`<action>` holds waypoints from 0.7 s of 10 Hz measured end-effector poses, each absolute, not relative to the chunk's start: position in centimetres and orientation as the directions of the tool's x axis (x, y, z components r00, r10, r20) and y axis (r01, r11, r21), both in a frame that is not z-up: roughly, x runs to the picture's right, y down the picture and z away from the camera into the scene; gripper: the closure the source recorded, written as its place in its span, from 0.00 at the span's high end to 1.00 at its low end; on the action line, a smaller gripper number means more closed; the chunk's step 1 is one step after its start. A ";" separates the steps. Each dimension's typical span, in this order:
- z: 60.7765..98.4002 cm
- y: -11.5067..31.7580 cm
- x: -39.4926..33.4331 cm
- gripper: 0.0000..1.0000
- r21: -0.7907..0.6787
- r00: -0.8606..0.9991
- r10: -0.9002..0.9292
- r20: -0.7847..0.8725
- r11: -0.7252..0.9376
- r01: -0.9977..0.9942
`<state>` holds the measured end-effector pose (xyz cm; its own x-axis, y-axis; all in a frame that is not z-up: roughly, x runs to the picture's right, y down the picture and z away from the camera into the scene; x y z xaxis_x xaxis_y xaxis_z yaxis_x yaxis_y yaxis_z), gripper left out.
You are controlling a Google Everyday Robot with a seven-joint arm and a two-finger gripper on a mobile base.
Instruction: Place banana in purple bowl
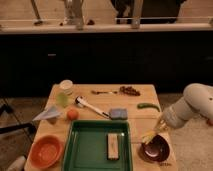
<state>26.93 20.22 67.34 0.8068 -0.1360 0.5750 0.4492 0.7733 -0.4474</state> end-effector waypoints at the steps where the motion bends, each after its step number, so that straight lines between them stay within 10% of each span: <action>1: 66.9 20.9 27.7 0.00 -0.453 0.814 -0.123 0.568 0.779 0.433; 7: 67.5 22.0 27.8 0.00 -0.462 0.813 -0.096 0.574 0.782 0.419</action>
<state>27.77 21.98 67.48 0.8131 -0.0960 0.5742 0.4189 0.7815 -0.4624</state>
